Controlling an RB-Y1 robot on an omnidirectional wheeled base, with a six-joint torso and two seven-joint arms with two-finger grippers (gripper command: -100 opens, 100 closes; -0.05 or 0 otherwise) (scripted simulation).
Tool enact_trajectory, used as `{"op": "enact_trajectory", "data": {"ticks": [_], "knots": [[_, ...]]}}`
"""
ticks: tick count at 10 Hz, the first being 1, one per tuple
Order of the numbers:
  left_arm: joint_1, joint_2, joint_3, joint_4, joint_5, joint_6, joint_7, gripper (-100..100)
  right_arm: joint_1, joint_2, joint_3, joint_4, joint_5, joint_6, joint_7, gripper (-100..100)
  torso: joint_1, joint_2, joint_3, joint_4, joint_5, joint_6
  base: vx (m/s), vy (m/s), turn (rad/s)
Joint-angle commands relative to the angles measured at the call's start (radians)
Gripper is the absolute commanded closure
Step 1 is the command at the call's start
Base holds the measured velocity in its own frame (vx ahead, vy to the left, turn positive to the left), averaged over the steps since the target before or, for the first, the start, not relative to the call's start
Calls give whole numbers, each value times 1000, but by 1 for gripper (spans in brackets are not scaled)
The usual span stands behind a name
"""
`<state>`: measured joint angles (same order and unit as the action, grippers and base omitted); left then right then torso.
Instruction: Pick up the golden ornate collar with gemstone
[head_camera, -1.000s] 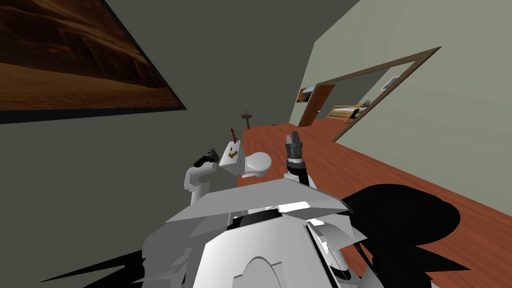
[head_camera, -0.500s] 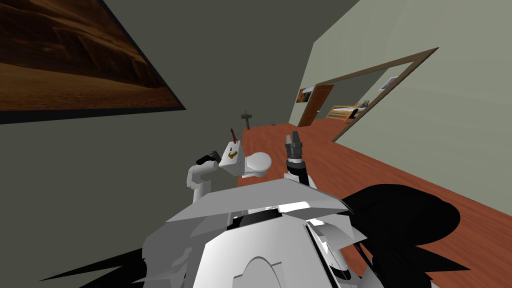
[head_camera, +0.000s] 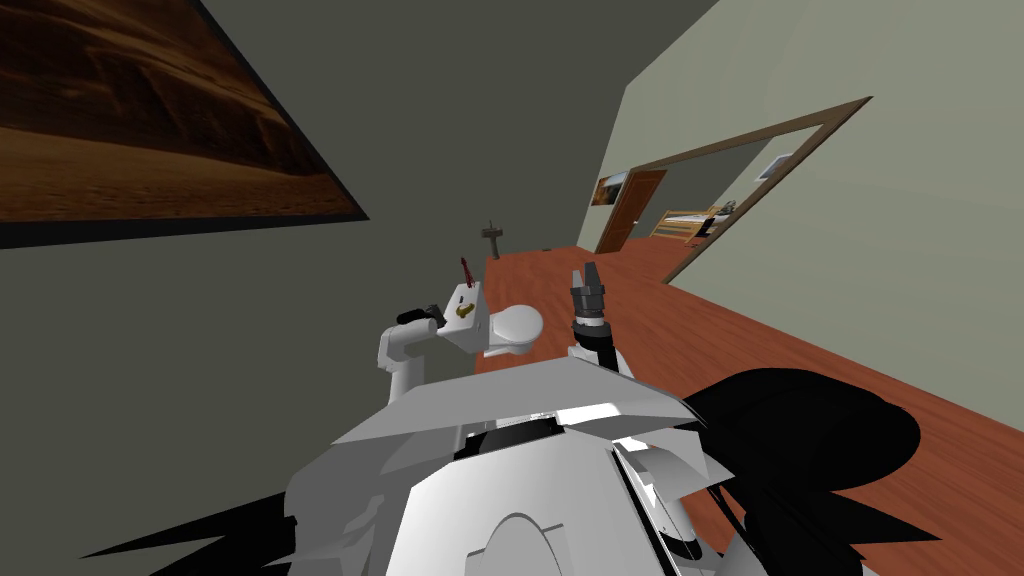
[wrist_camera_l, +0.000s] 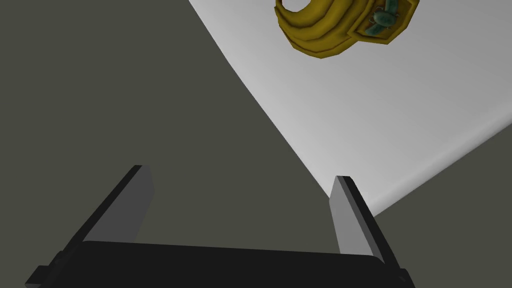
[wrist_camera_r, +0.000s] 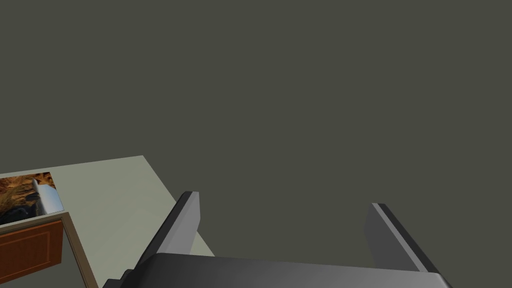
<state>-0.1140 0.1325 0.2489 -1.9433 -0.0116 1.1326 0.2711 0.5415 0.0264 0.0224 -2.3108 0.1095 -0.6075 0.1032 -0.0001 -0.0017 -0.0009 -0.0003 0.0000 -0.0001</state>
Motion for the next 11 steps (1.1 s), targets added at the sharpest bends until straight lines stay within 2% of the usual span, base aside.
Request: {"op": "enact_trajectory", "data": {"ticks": [1,2,3,4,8,11], "knots": [[-22,0,1,20,13,50,10,-100,0,0,0,0,0,0,0,0,0,0,0,0,0,0,28,1,-16],[-22,0,1,20,13,77,10,-100,0,0,0,0,0,0,0,0,0,0,0,0,0,0,23,1,-13],[-22,0,1,20,13,83,10,-100,0,0,0,0,0,0,0,0,0,0,0,0,0,0,9,0,-1],[-38,-3,0,35,21,122,19,-100,0,0,0,0,0,0,0,0,0,1,0,0,0,0,23,-2,-20],[-69,-10,-4,61,38,224,36,-100,0,0,0,0,0,0,0,0,0,-1,0,0,0,0,31,4,-19],[-83,-14,-6,73,46,281,43,-100,0,0,0,0,0,0,0,0,0,-1,0,0,0,0,30,-1,-18]]}}
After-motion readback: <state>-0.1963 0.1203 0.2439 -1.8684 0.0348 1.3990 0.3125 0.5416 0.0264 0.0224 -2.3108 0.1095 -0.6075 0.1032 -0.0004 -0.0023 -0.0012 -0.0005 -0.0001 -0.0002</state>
